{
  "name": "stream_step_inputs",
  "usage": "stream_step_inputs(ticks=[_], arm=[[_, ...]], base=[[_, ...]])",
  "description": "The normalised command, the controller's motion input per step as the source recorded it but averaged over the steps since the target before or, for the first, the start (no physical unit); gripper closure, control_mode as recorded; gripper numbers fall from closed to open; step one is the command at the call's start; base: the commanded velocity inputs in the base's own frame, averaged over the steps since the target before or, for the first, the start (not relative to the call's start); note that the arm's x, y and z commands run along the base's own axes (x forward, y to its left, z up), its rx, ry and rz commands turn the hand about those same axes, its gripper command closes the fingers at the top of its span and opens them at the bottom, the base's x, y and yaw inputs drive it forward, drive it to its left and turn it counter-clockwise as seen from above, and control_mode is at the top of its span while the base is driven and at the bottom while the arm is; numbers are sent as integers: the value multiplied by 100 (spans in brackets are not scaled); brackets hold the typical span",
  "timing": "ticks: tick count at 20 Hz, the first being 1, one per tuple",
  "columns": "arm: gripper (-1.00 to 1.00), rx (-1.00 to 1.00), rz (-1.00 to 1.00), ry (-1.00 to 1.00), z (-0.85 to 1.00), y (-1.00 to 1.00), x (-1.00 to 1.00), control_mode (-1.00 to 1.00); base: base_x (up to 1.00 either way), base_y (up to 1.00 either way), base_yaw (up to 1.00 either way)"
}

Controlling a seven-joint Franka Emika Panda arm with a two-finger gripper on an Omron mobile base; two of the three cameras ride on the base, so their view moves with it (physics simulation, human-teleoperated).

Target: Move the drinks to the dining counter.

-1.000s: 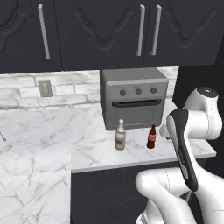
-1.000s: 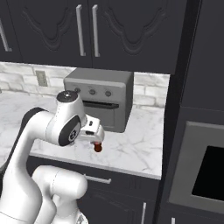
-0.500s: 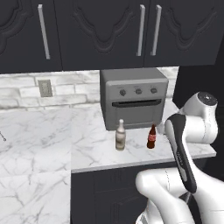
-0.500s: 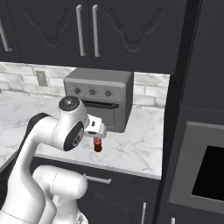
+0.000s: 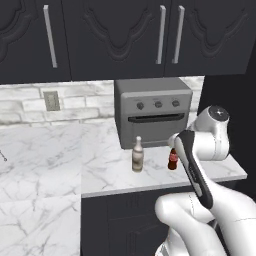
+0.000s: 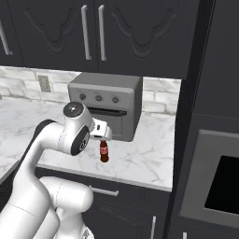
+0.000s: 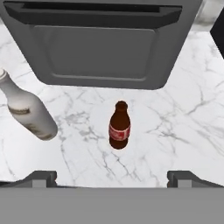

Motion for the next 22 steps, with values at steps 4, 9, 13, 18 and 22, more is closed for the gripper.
stream_step_inputs(ticks=[4, 9, 13, 18, 22], arm=[[-100, 0, -1, 0, -26, 0, 22, -100], [-100, 0, 0, 0, -34, 0, 4, -100], [-100, 0, 5, 1, -38, 0, 7, -100], [-100, 0, 7, 13, -8, -2, 34, -100], [-100, 0, 4, 9, 0, 0, 33, -100]], base=[[0, 0, 0], [0, 0, 0], [0, 0, 0], [0, 0, 0], [0, 0, 0]])
